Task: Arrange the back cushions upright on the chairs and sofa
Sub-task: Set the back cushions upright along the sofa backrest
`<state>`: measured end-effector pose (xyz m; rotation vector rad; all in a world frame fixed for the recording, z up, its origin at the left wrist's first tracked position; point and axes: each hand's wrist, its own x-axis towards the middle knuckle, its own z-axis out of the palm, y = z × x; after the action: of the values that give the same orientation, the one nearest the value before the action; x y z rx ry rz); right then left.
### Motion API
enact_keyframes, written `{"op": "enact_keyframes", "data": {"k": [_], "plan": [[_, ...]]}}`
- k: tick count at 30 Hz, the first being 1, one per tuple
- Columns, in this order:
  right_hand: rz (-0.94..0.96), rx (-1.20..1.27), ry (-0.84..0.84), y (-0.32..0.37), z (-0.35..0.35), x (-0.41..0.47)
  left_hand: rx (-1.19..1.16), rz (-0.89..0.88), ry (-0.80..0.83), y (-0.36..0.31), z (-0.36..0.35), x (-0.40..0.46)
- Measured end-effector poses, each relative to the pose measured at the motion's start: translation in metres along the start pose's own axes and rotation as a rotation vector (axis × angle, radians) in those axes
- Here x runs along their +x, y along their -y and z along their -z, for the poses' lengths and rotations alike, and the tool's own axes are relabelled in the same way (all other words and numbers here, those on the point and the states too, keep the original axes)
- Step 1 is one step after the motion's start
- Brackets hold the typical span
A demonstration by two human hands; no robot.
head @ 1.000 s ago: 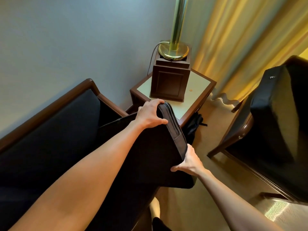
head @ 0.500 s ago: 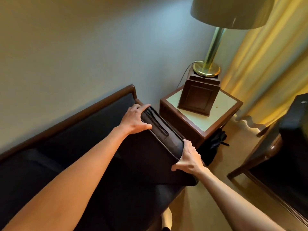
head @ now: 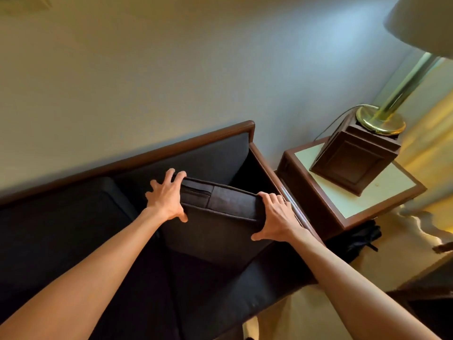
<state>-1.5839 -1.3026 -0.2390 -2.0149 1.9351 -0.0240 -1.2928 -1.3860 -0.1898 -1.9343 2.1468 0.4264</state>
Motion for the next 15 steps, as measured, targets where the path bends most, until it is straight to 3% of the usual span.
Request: {"op": "enact_keyframes", "data": {"k": [6,12,15], "plan": [[-0.005,0.026,0.046,-0.008,0.02,0.019,0.055,0.045,-0.003,-0.022,0.013,0.017],[0.117,-0.053,-0.022,0.02,0.078,0.03,-0.073,0.18,0.092,-0.009,0.015,0.001],[0.182,-0.108,-0.029,0.051,0.082,0.036,-0.187,0.03,0.167,-0.025,-0.003,-0.01]]}}
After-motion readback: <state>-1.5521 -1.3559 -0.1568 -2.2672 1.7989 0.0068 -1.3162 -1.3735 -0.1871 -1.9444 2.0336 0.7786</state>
